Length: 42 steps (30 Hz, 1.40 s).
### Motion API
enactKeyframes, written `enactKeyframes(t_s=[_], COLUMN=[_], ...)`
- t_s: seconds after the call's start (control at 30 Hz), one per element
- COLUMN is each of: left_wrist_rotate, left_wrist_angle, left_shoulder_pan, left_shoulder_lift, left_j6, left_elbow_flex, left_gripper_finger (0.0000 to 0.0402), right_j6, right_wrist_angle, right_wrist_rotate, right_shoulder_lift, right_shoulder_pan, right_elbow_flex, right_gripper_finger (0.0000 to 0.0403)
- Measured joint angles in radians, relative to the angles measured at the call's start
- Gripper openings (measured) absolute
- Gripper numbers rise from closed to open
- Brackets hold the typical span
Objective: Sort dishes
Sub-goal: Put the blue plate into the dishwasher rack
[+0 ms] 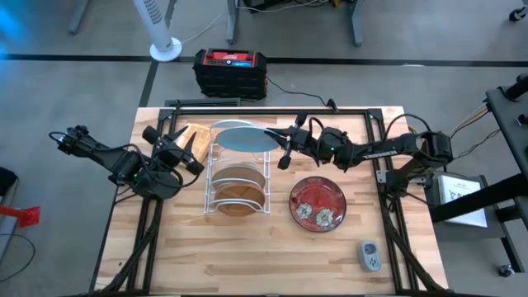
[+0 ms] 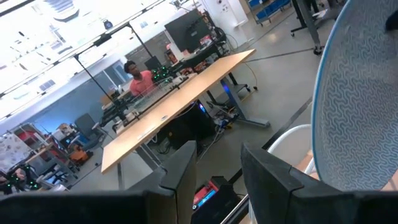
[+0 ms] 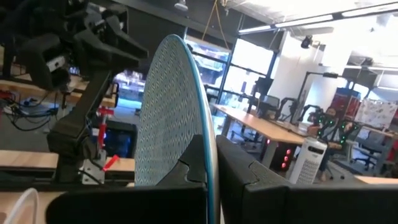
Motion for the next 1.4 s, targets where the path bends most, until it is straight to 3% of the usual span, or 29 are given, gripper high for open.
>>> enactKeyframes(t_s=[0.43, 1.4], left_wrist_rotate=[-0.001, -0.002], left_wrist_angle=[-0.098, -0.107], left_shoulder_pan=[0.001, 0.0], left_shoulder_lift=[0.0, -0.002], left_j6=[-0.118, -0.159], left_elbow_flex=[0.0, -0.052], left_gripper_finger=[0.0115, 0.0115], right_j6=[0.047, 0.115], right_wrist_angle=[0.023, 0.046], right_wrist_rotate=[0.0, 0.0], right_shoulder_lift=[0.081, 0.203], right_shoulder_pan=[0.0, 0.0], right_elbow_flex=[0.005, 0.008], right_gripper_finger=[0.0, 0.0])
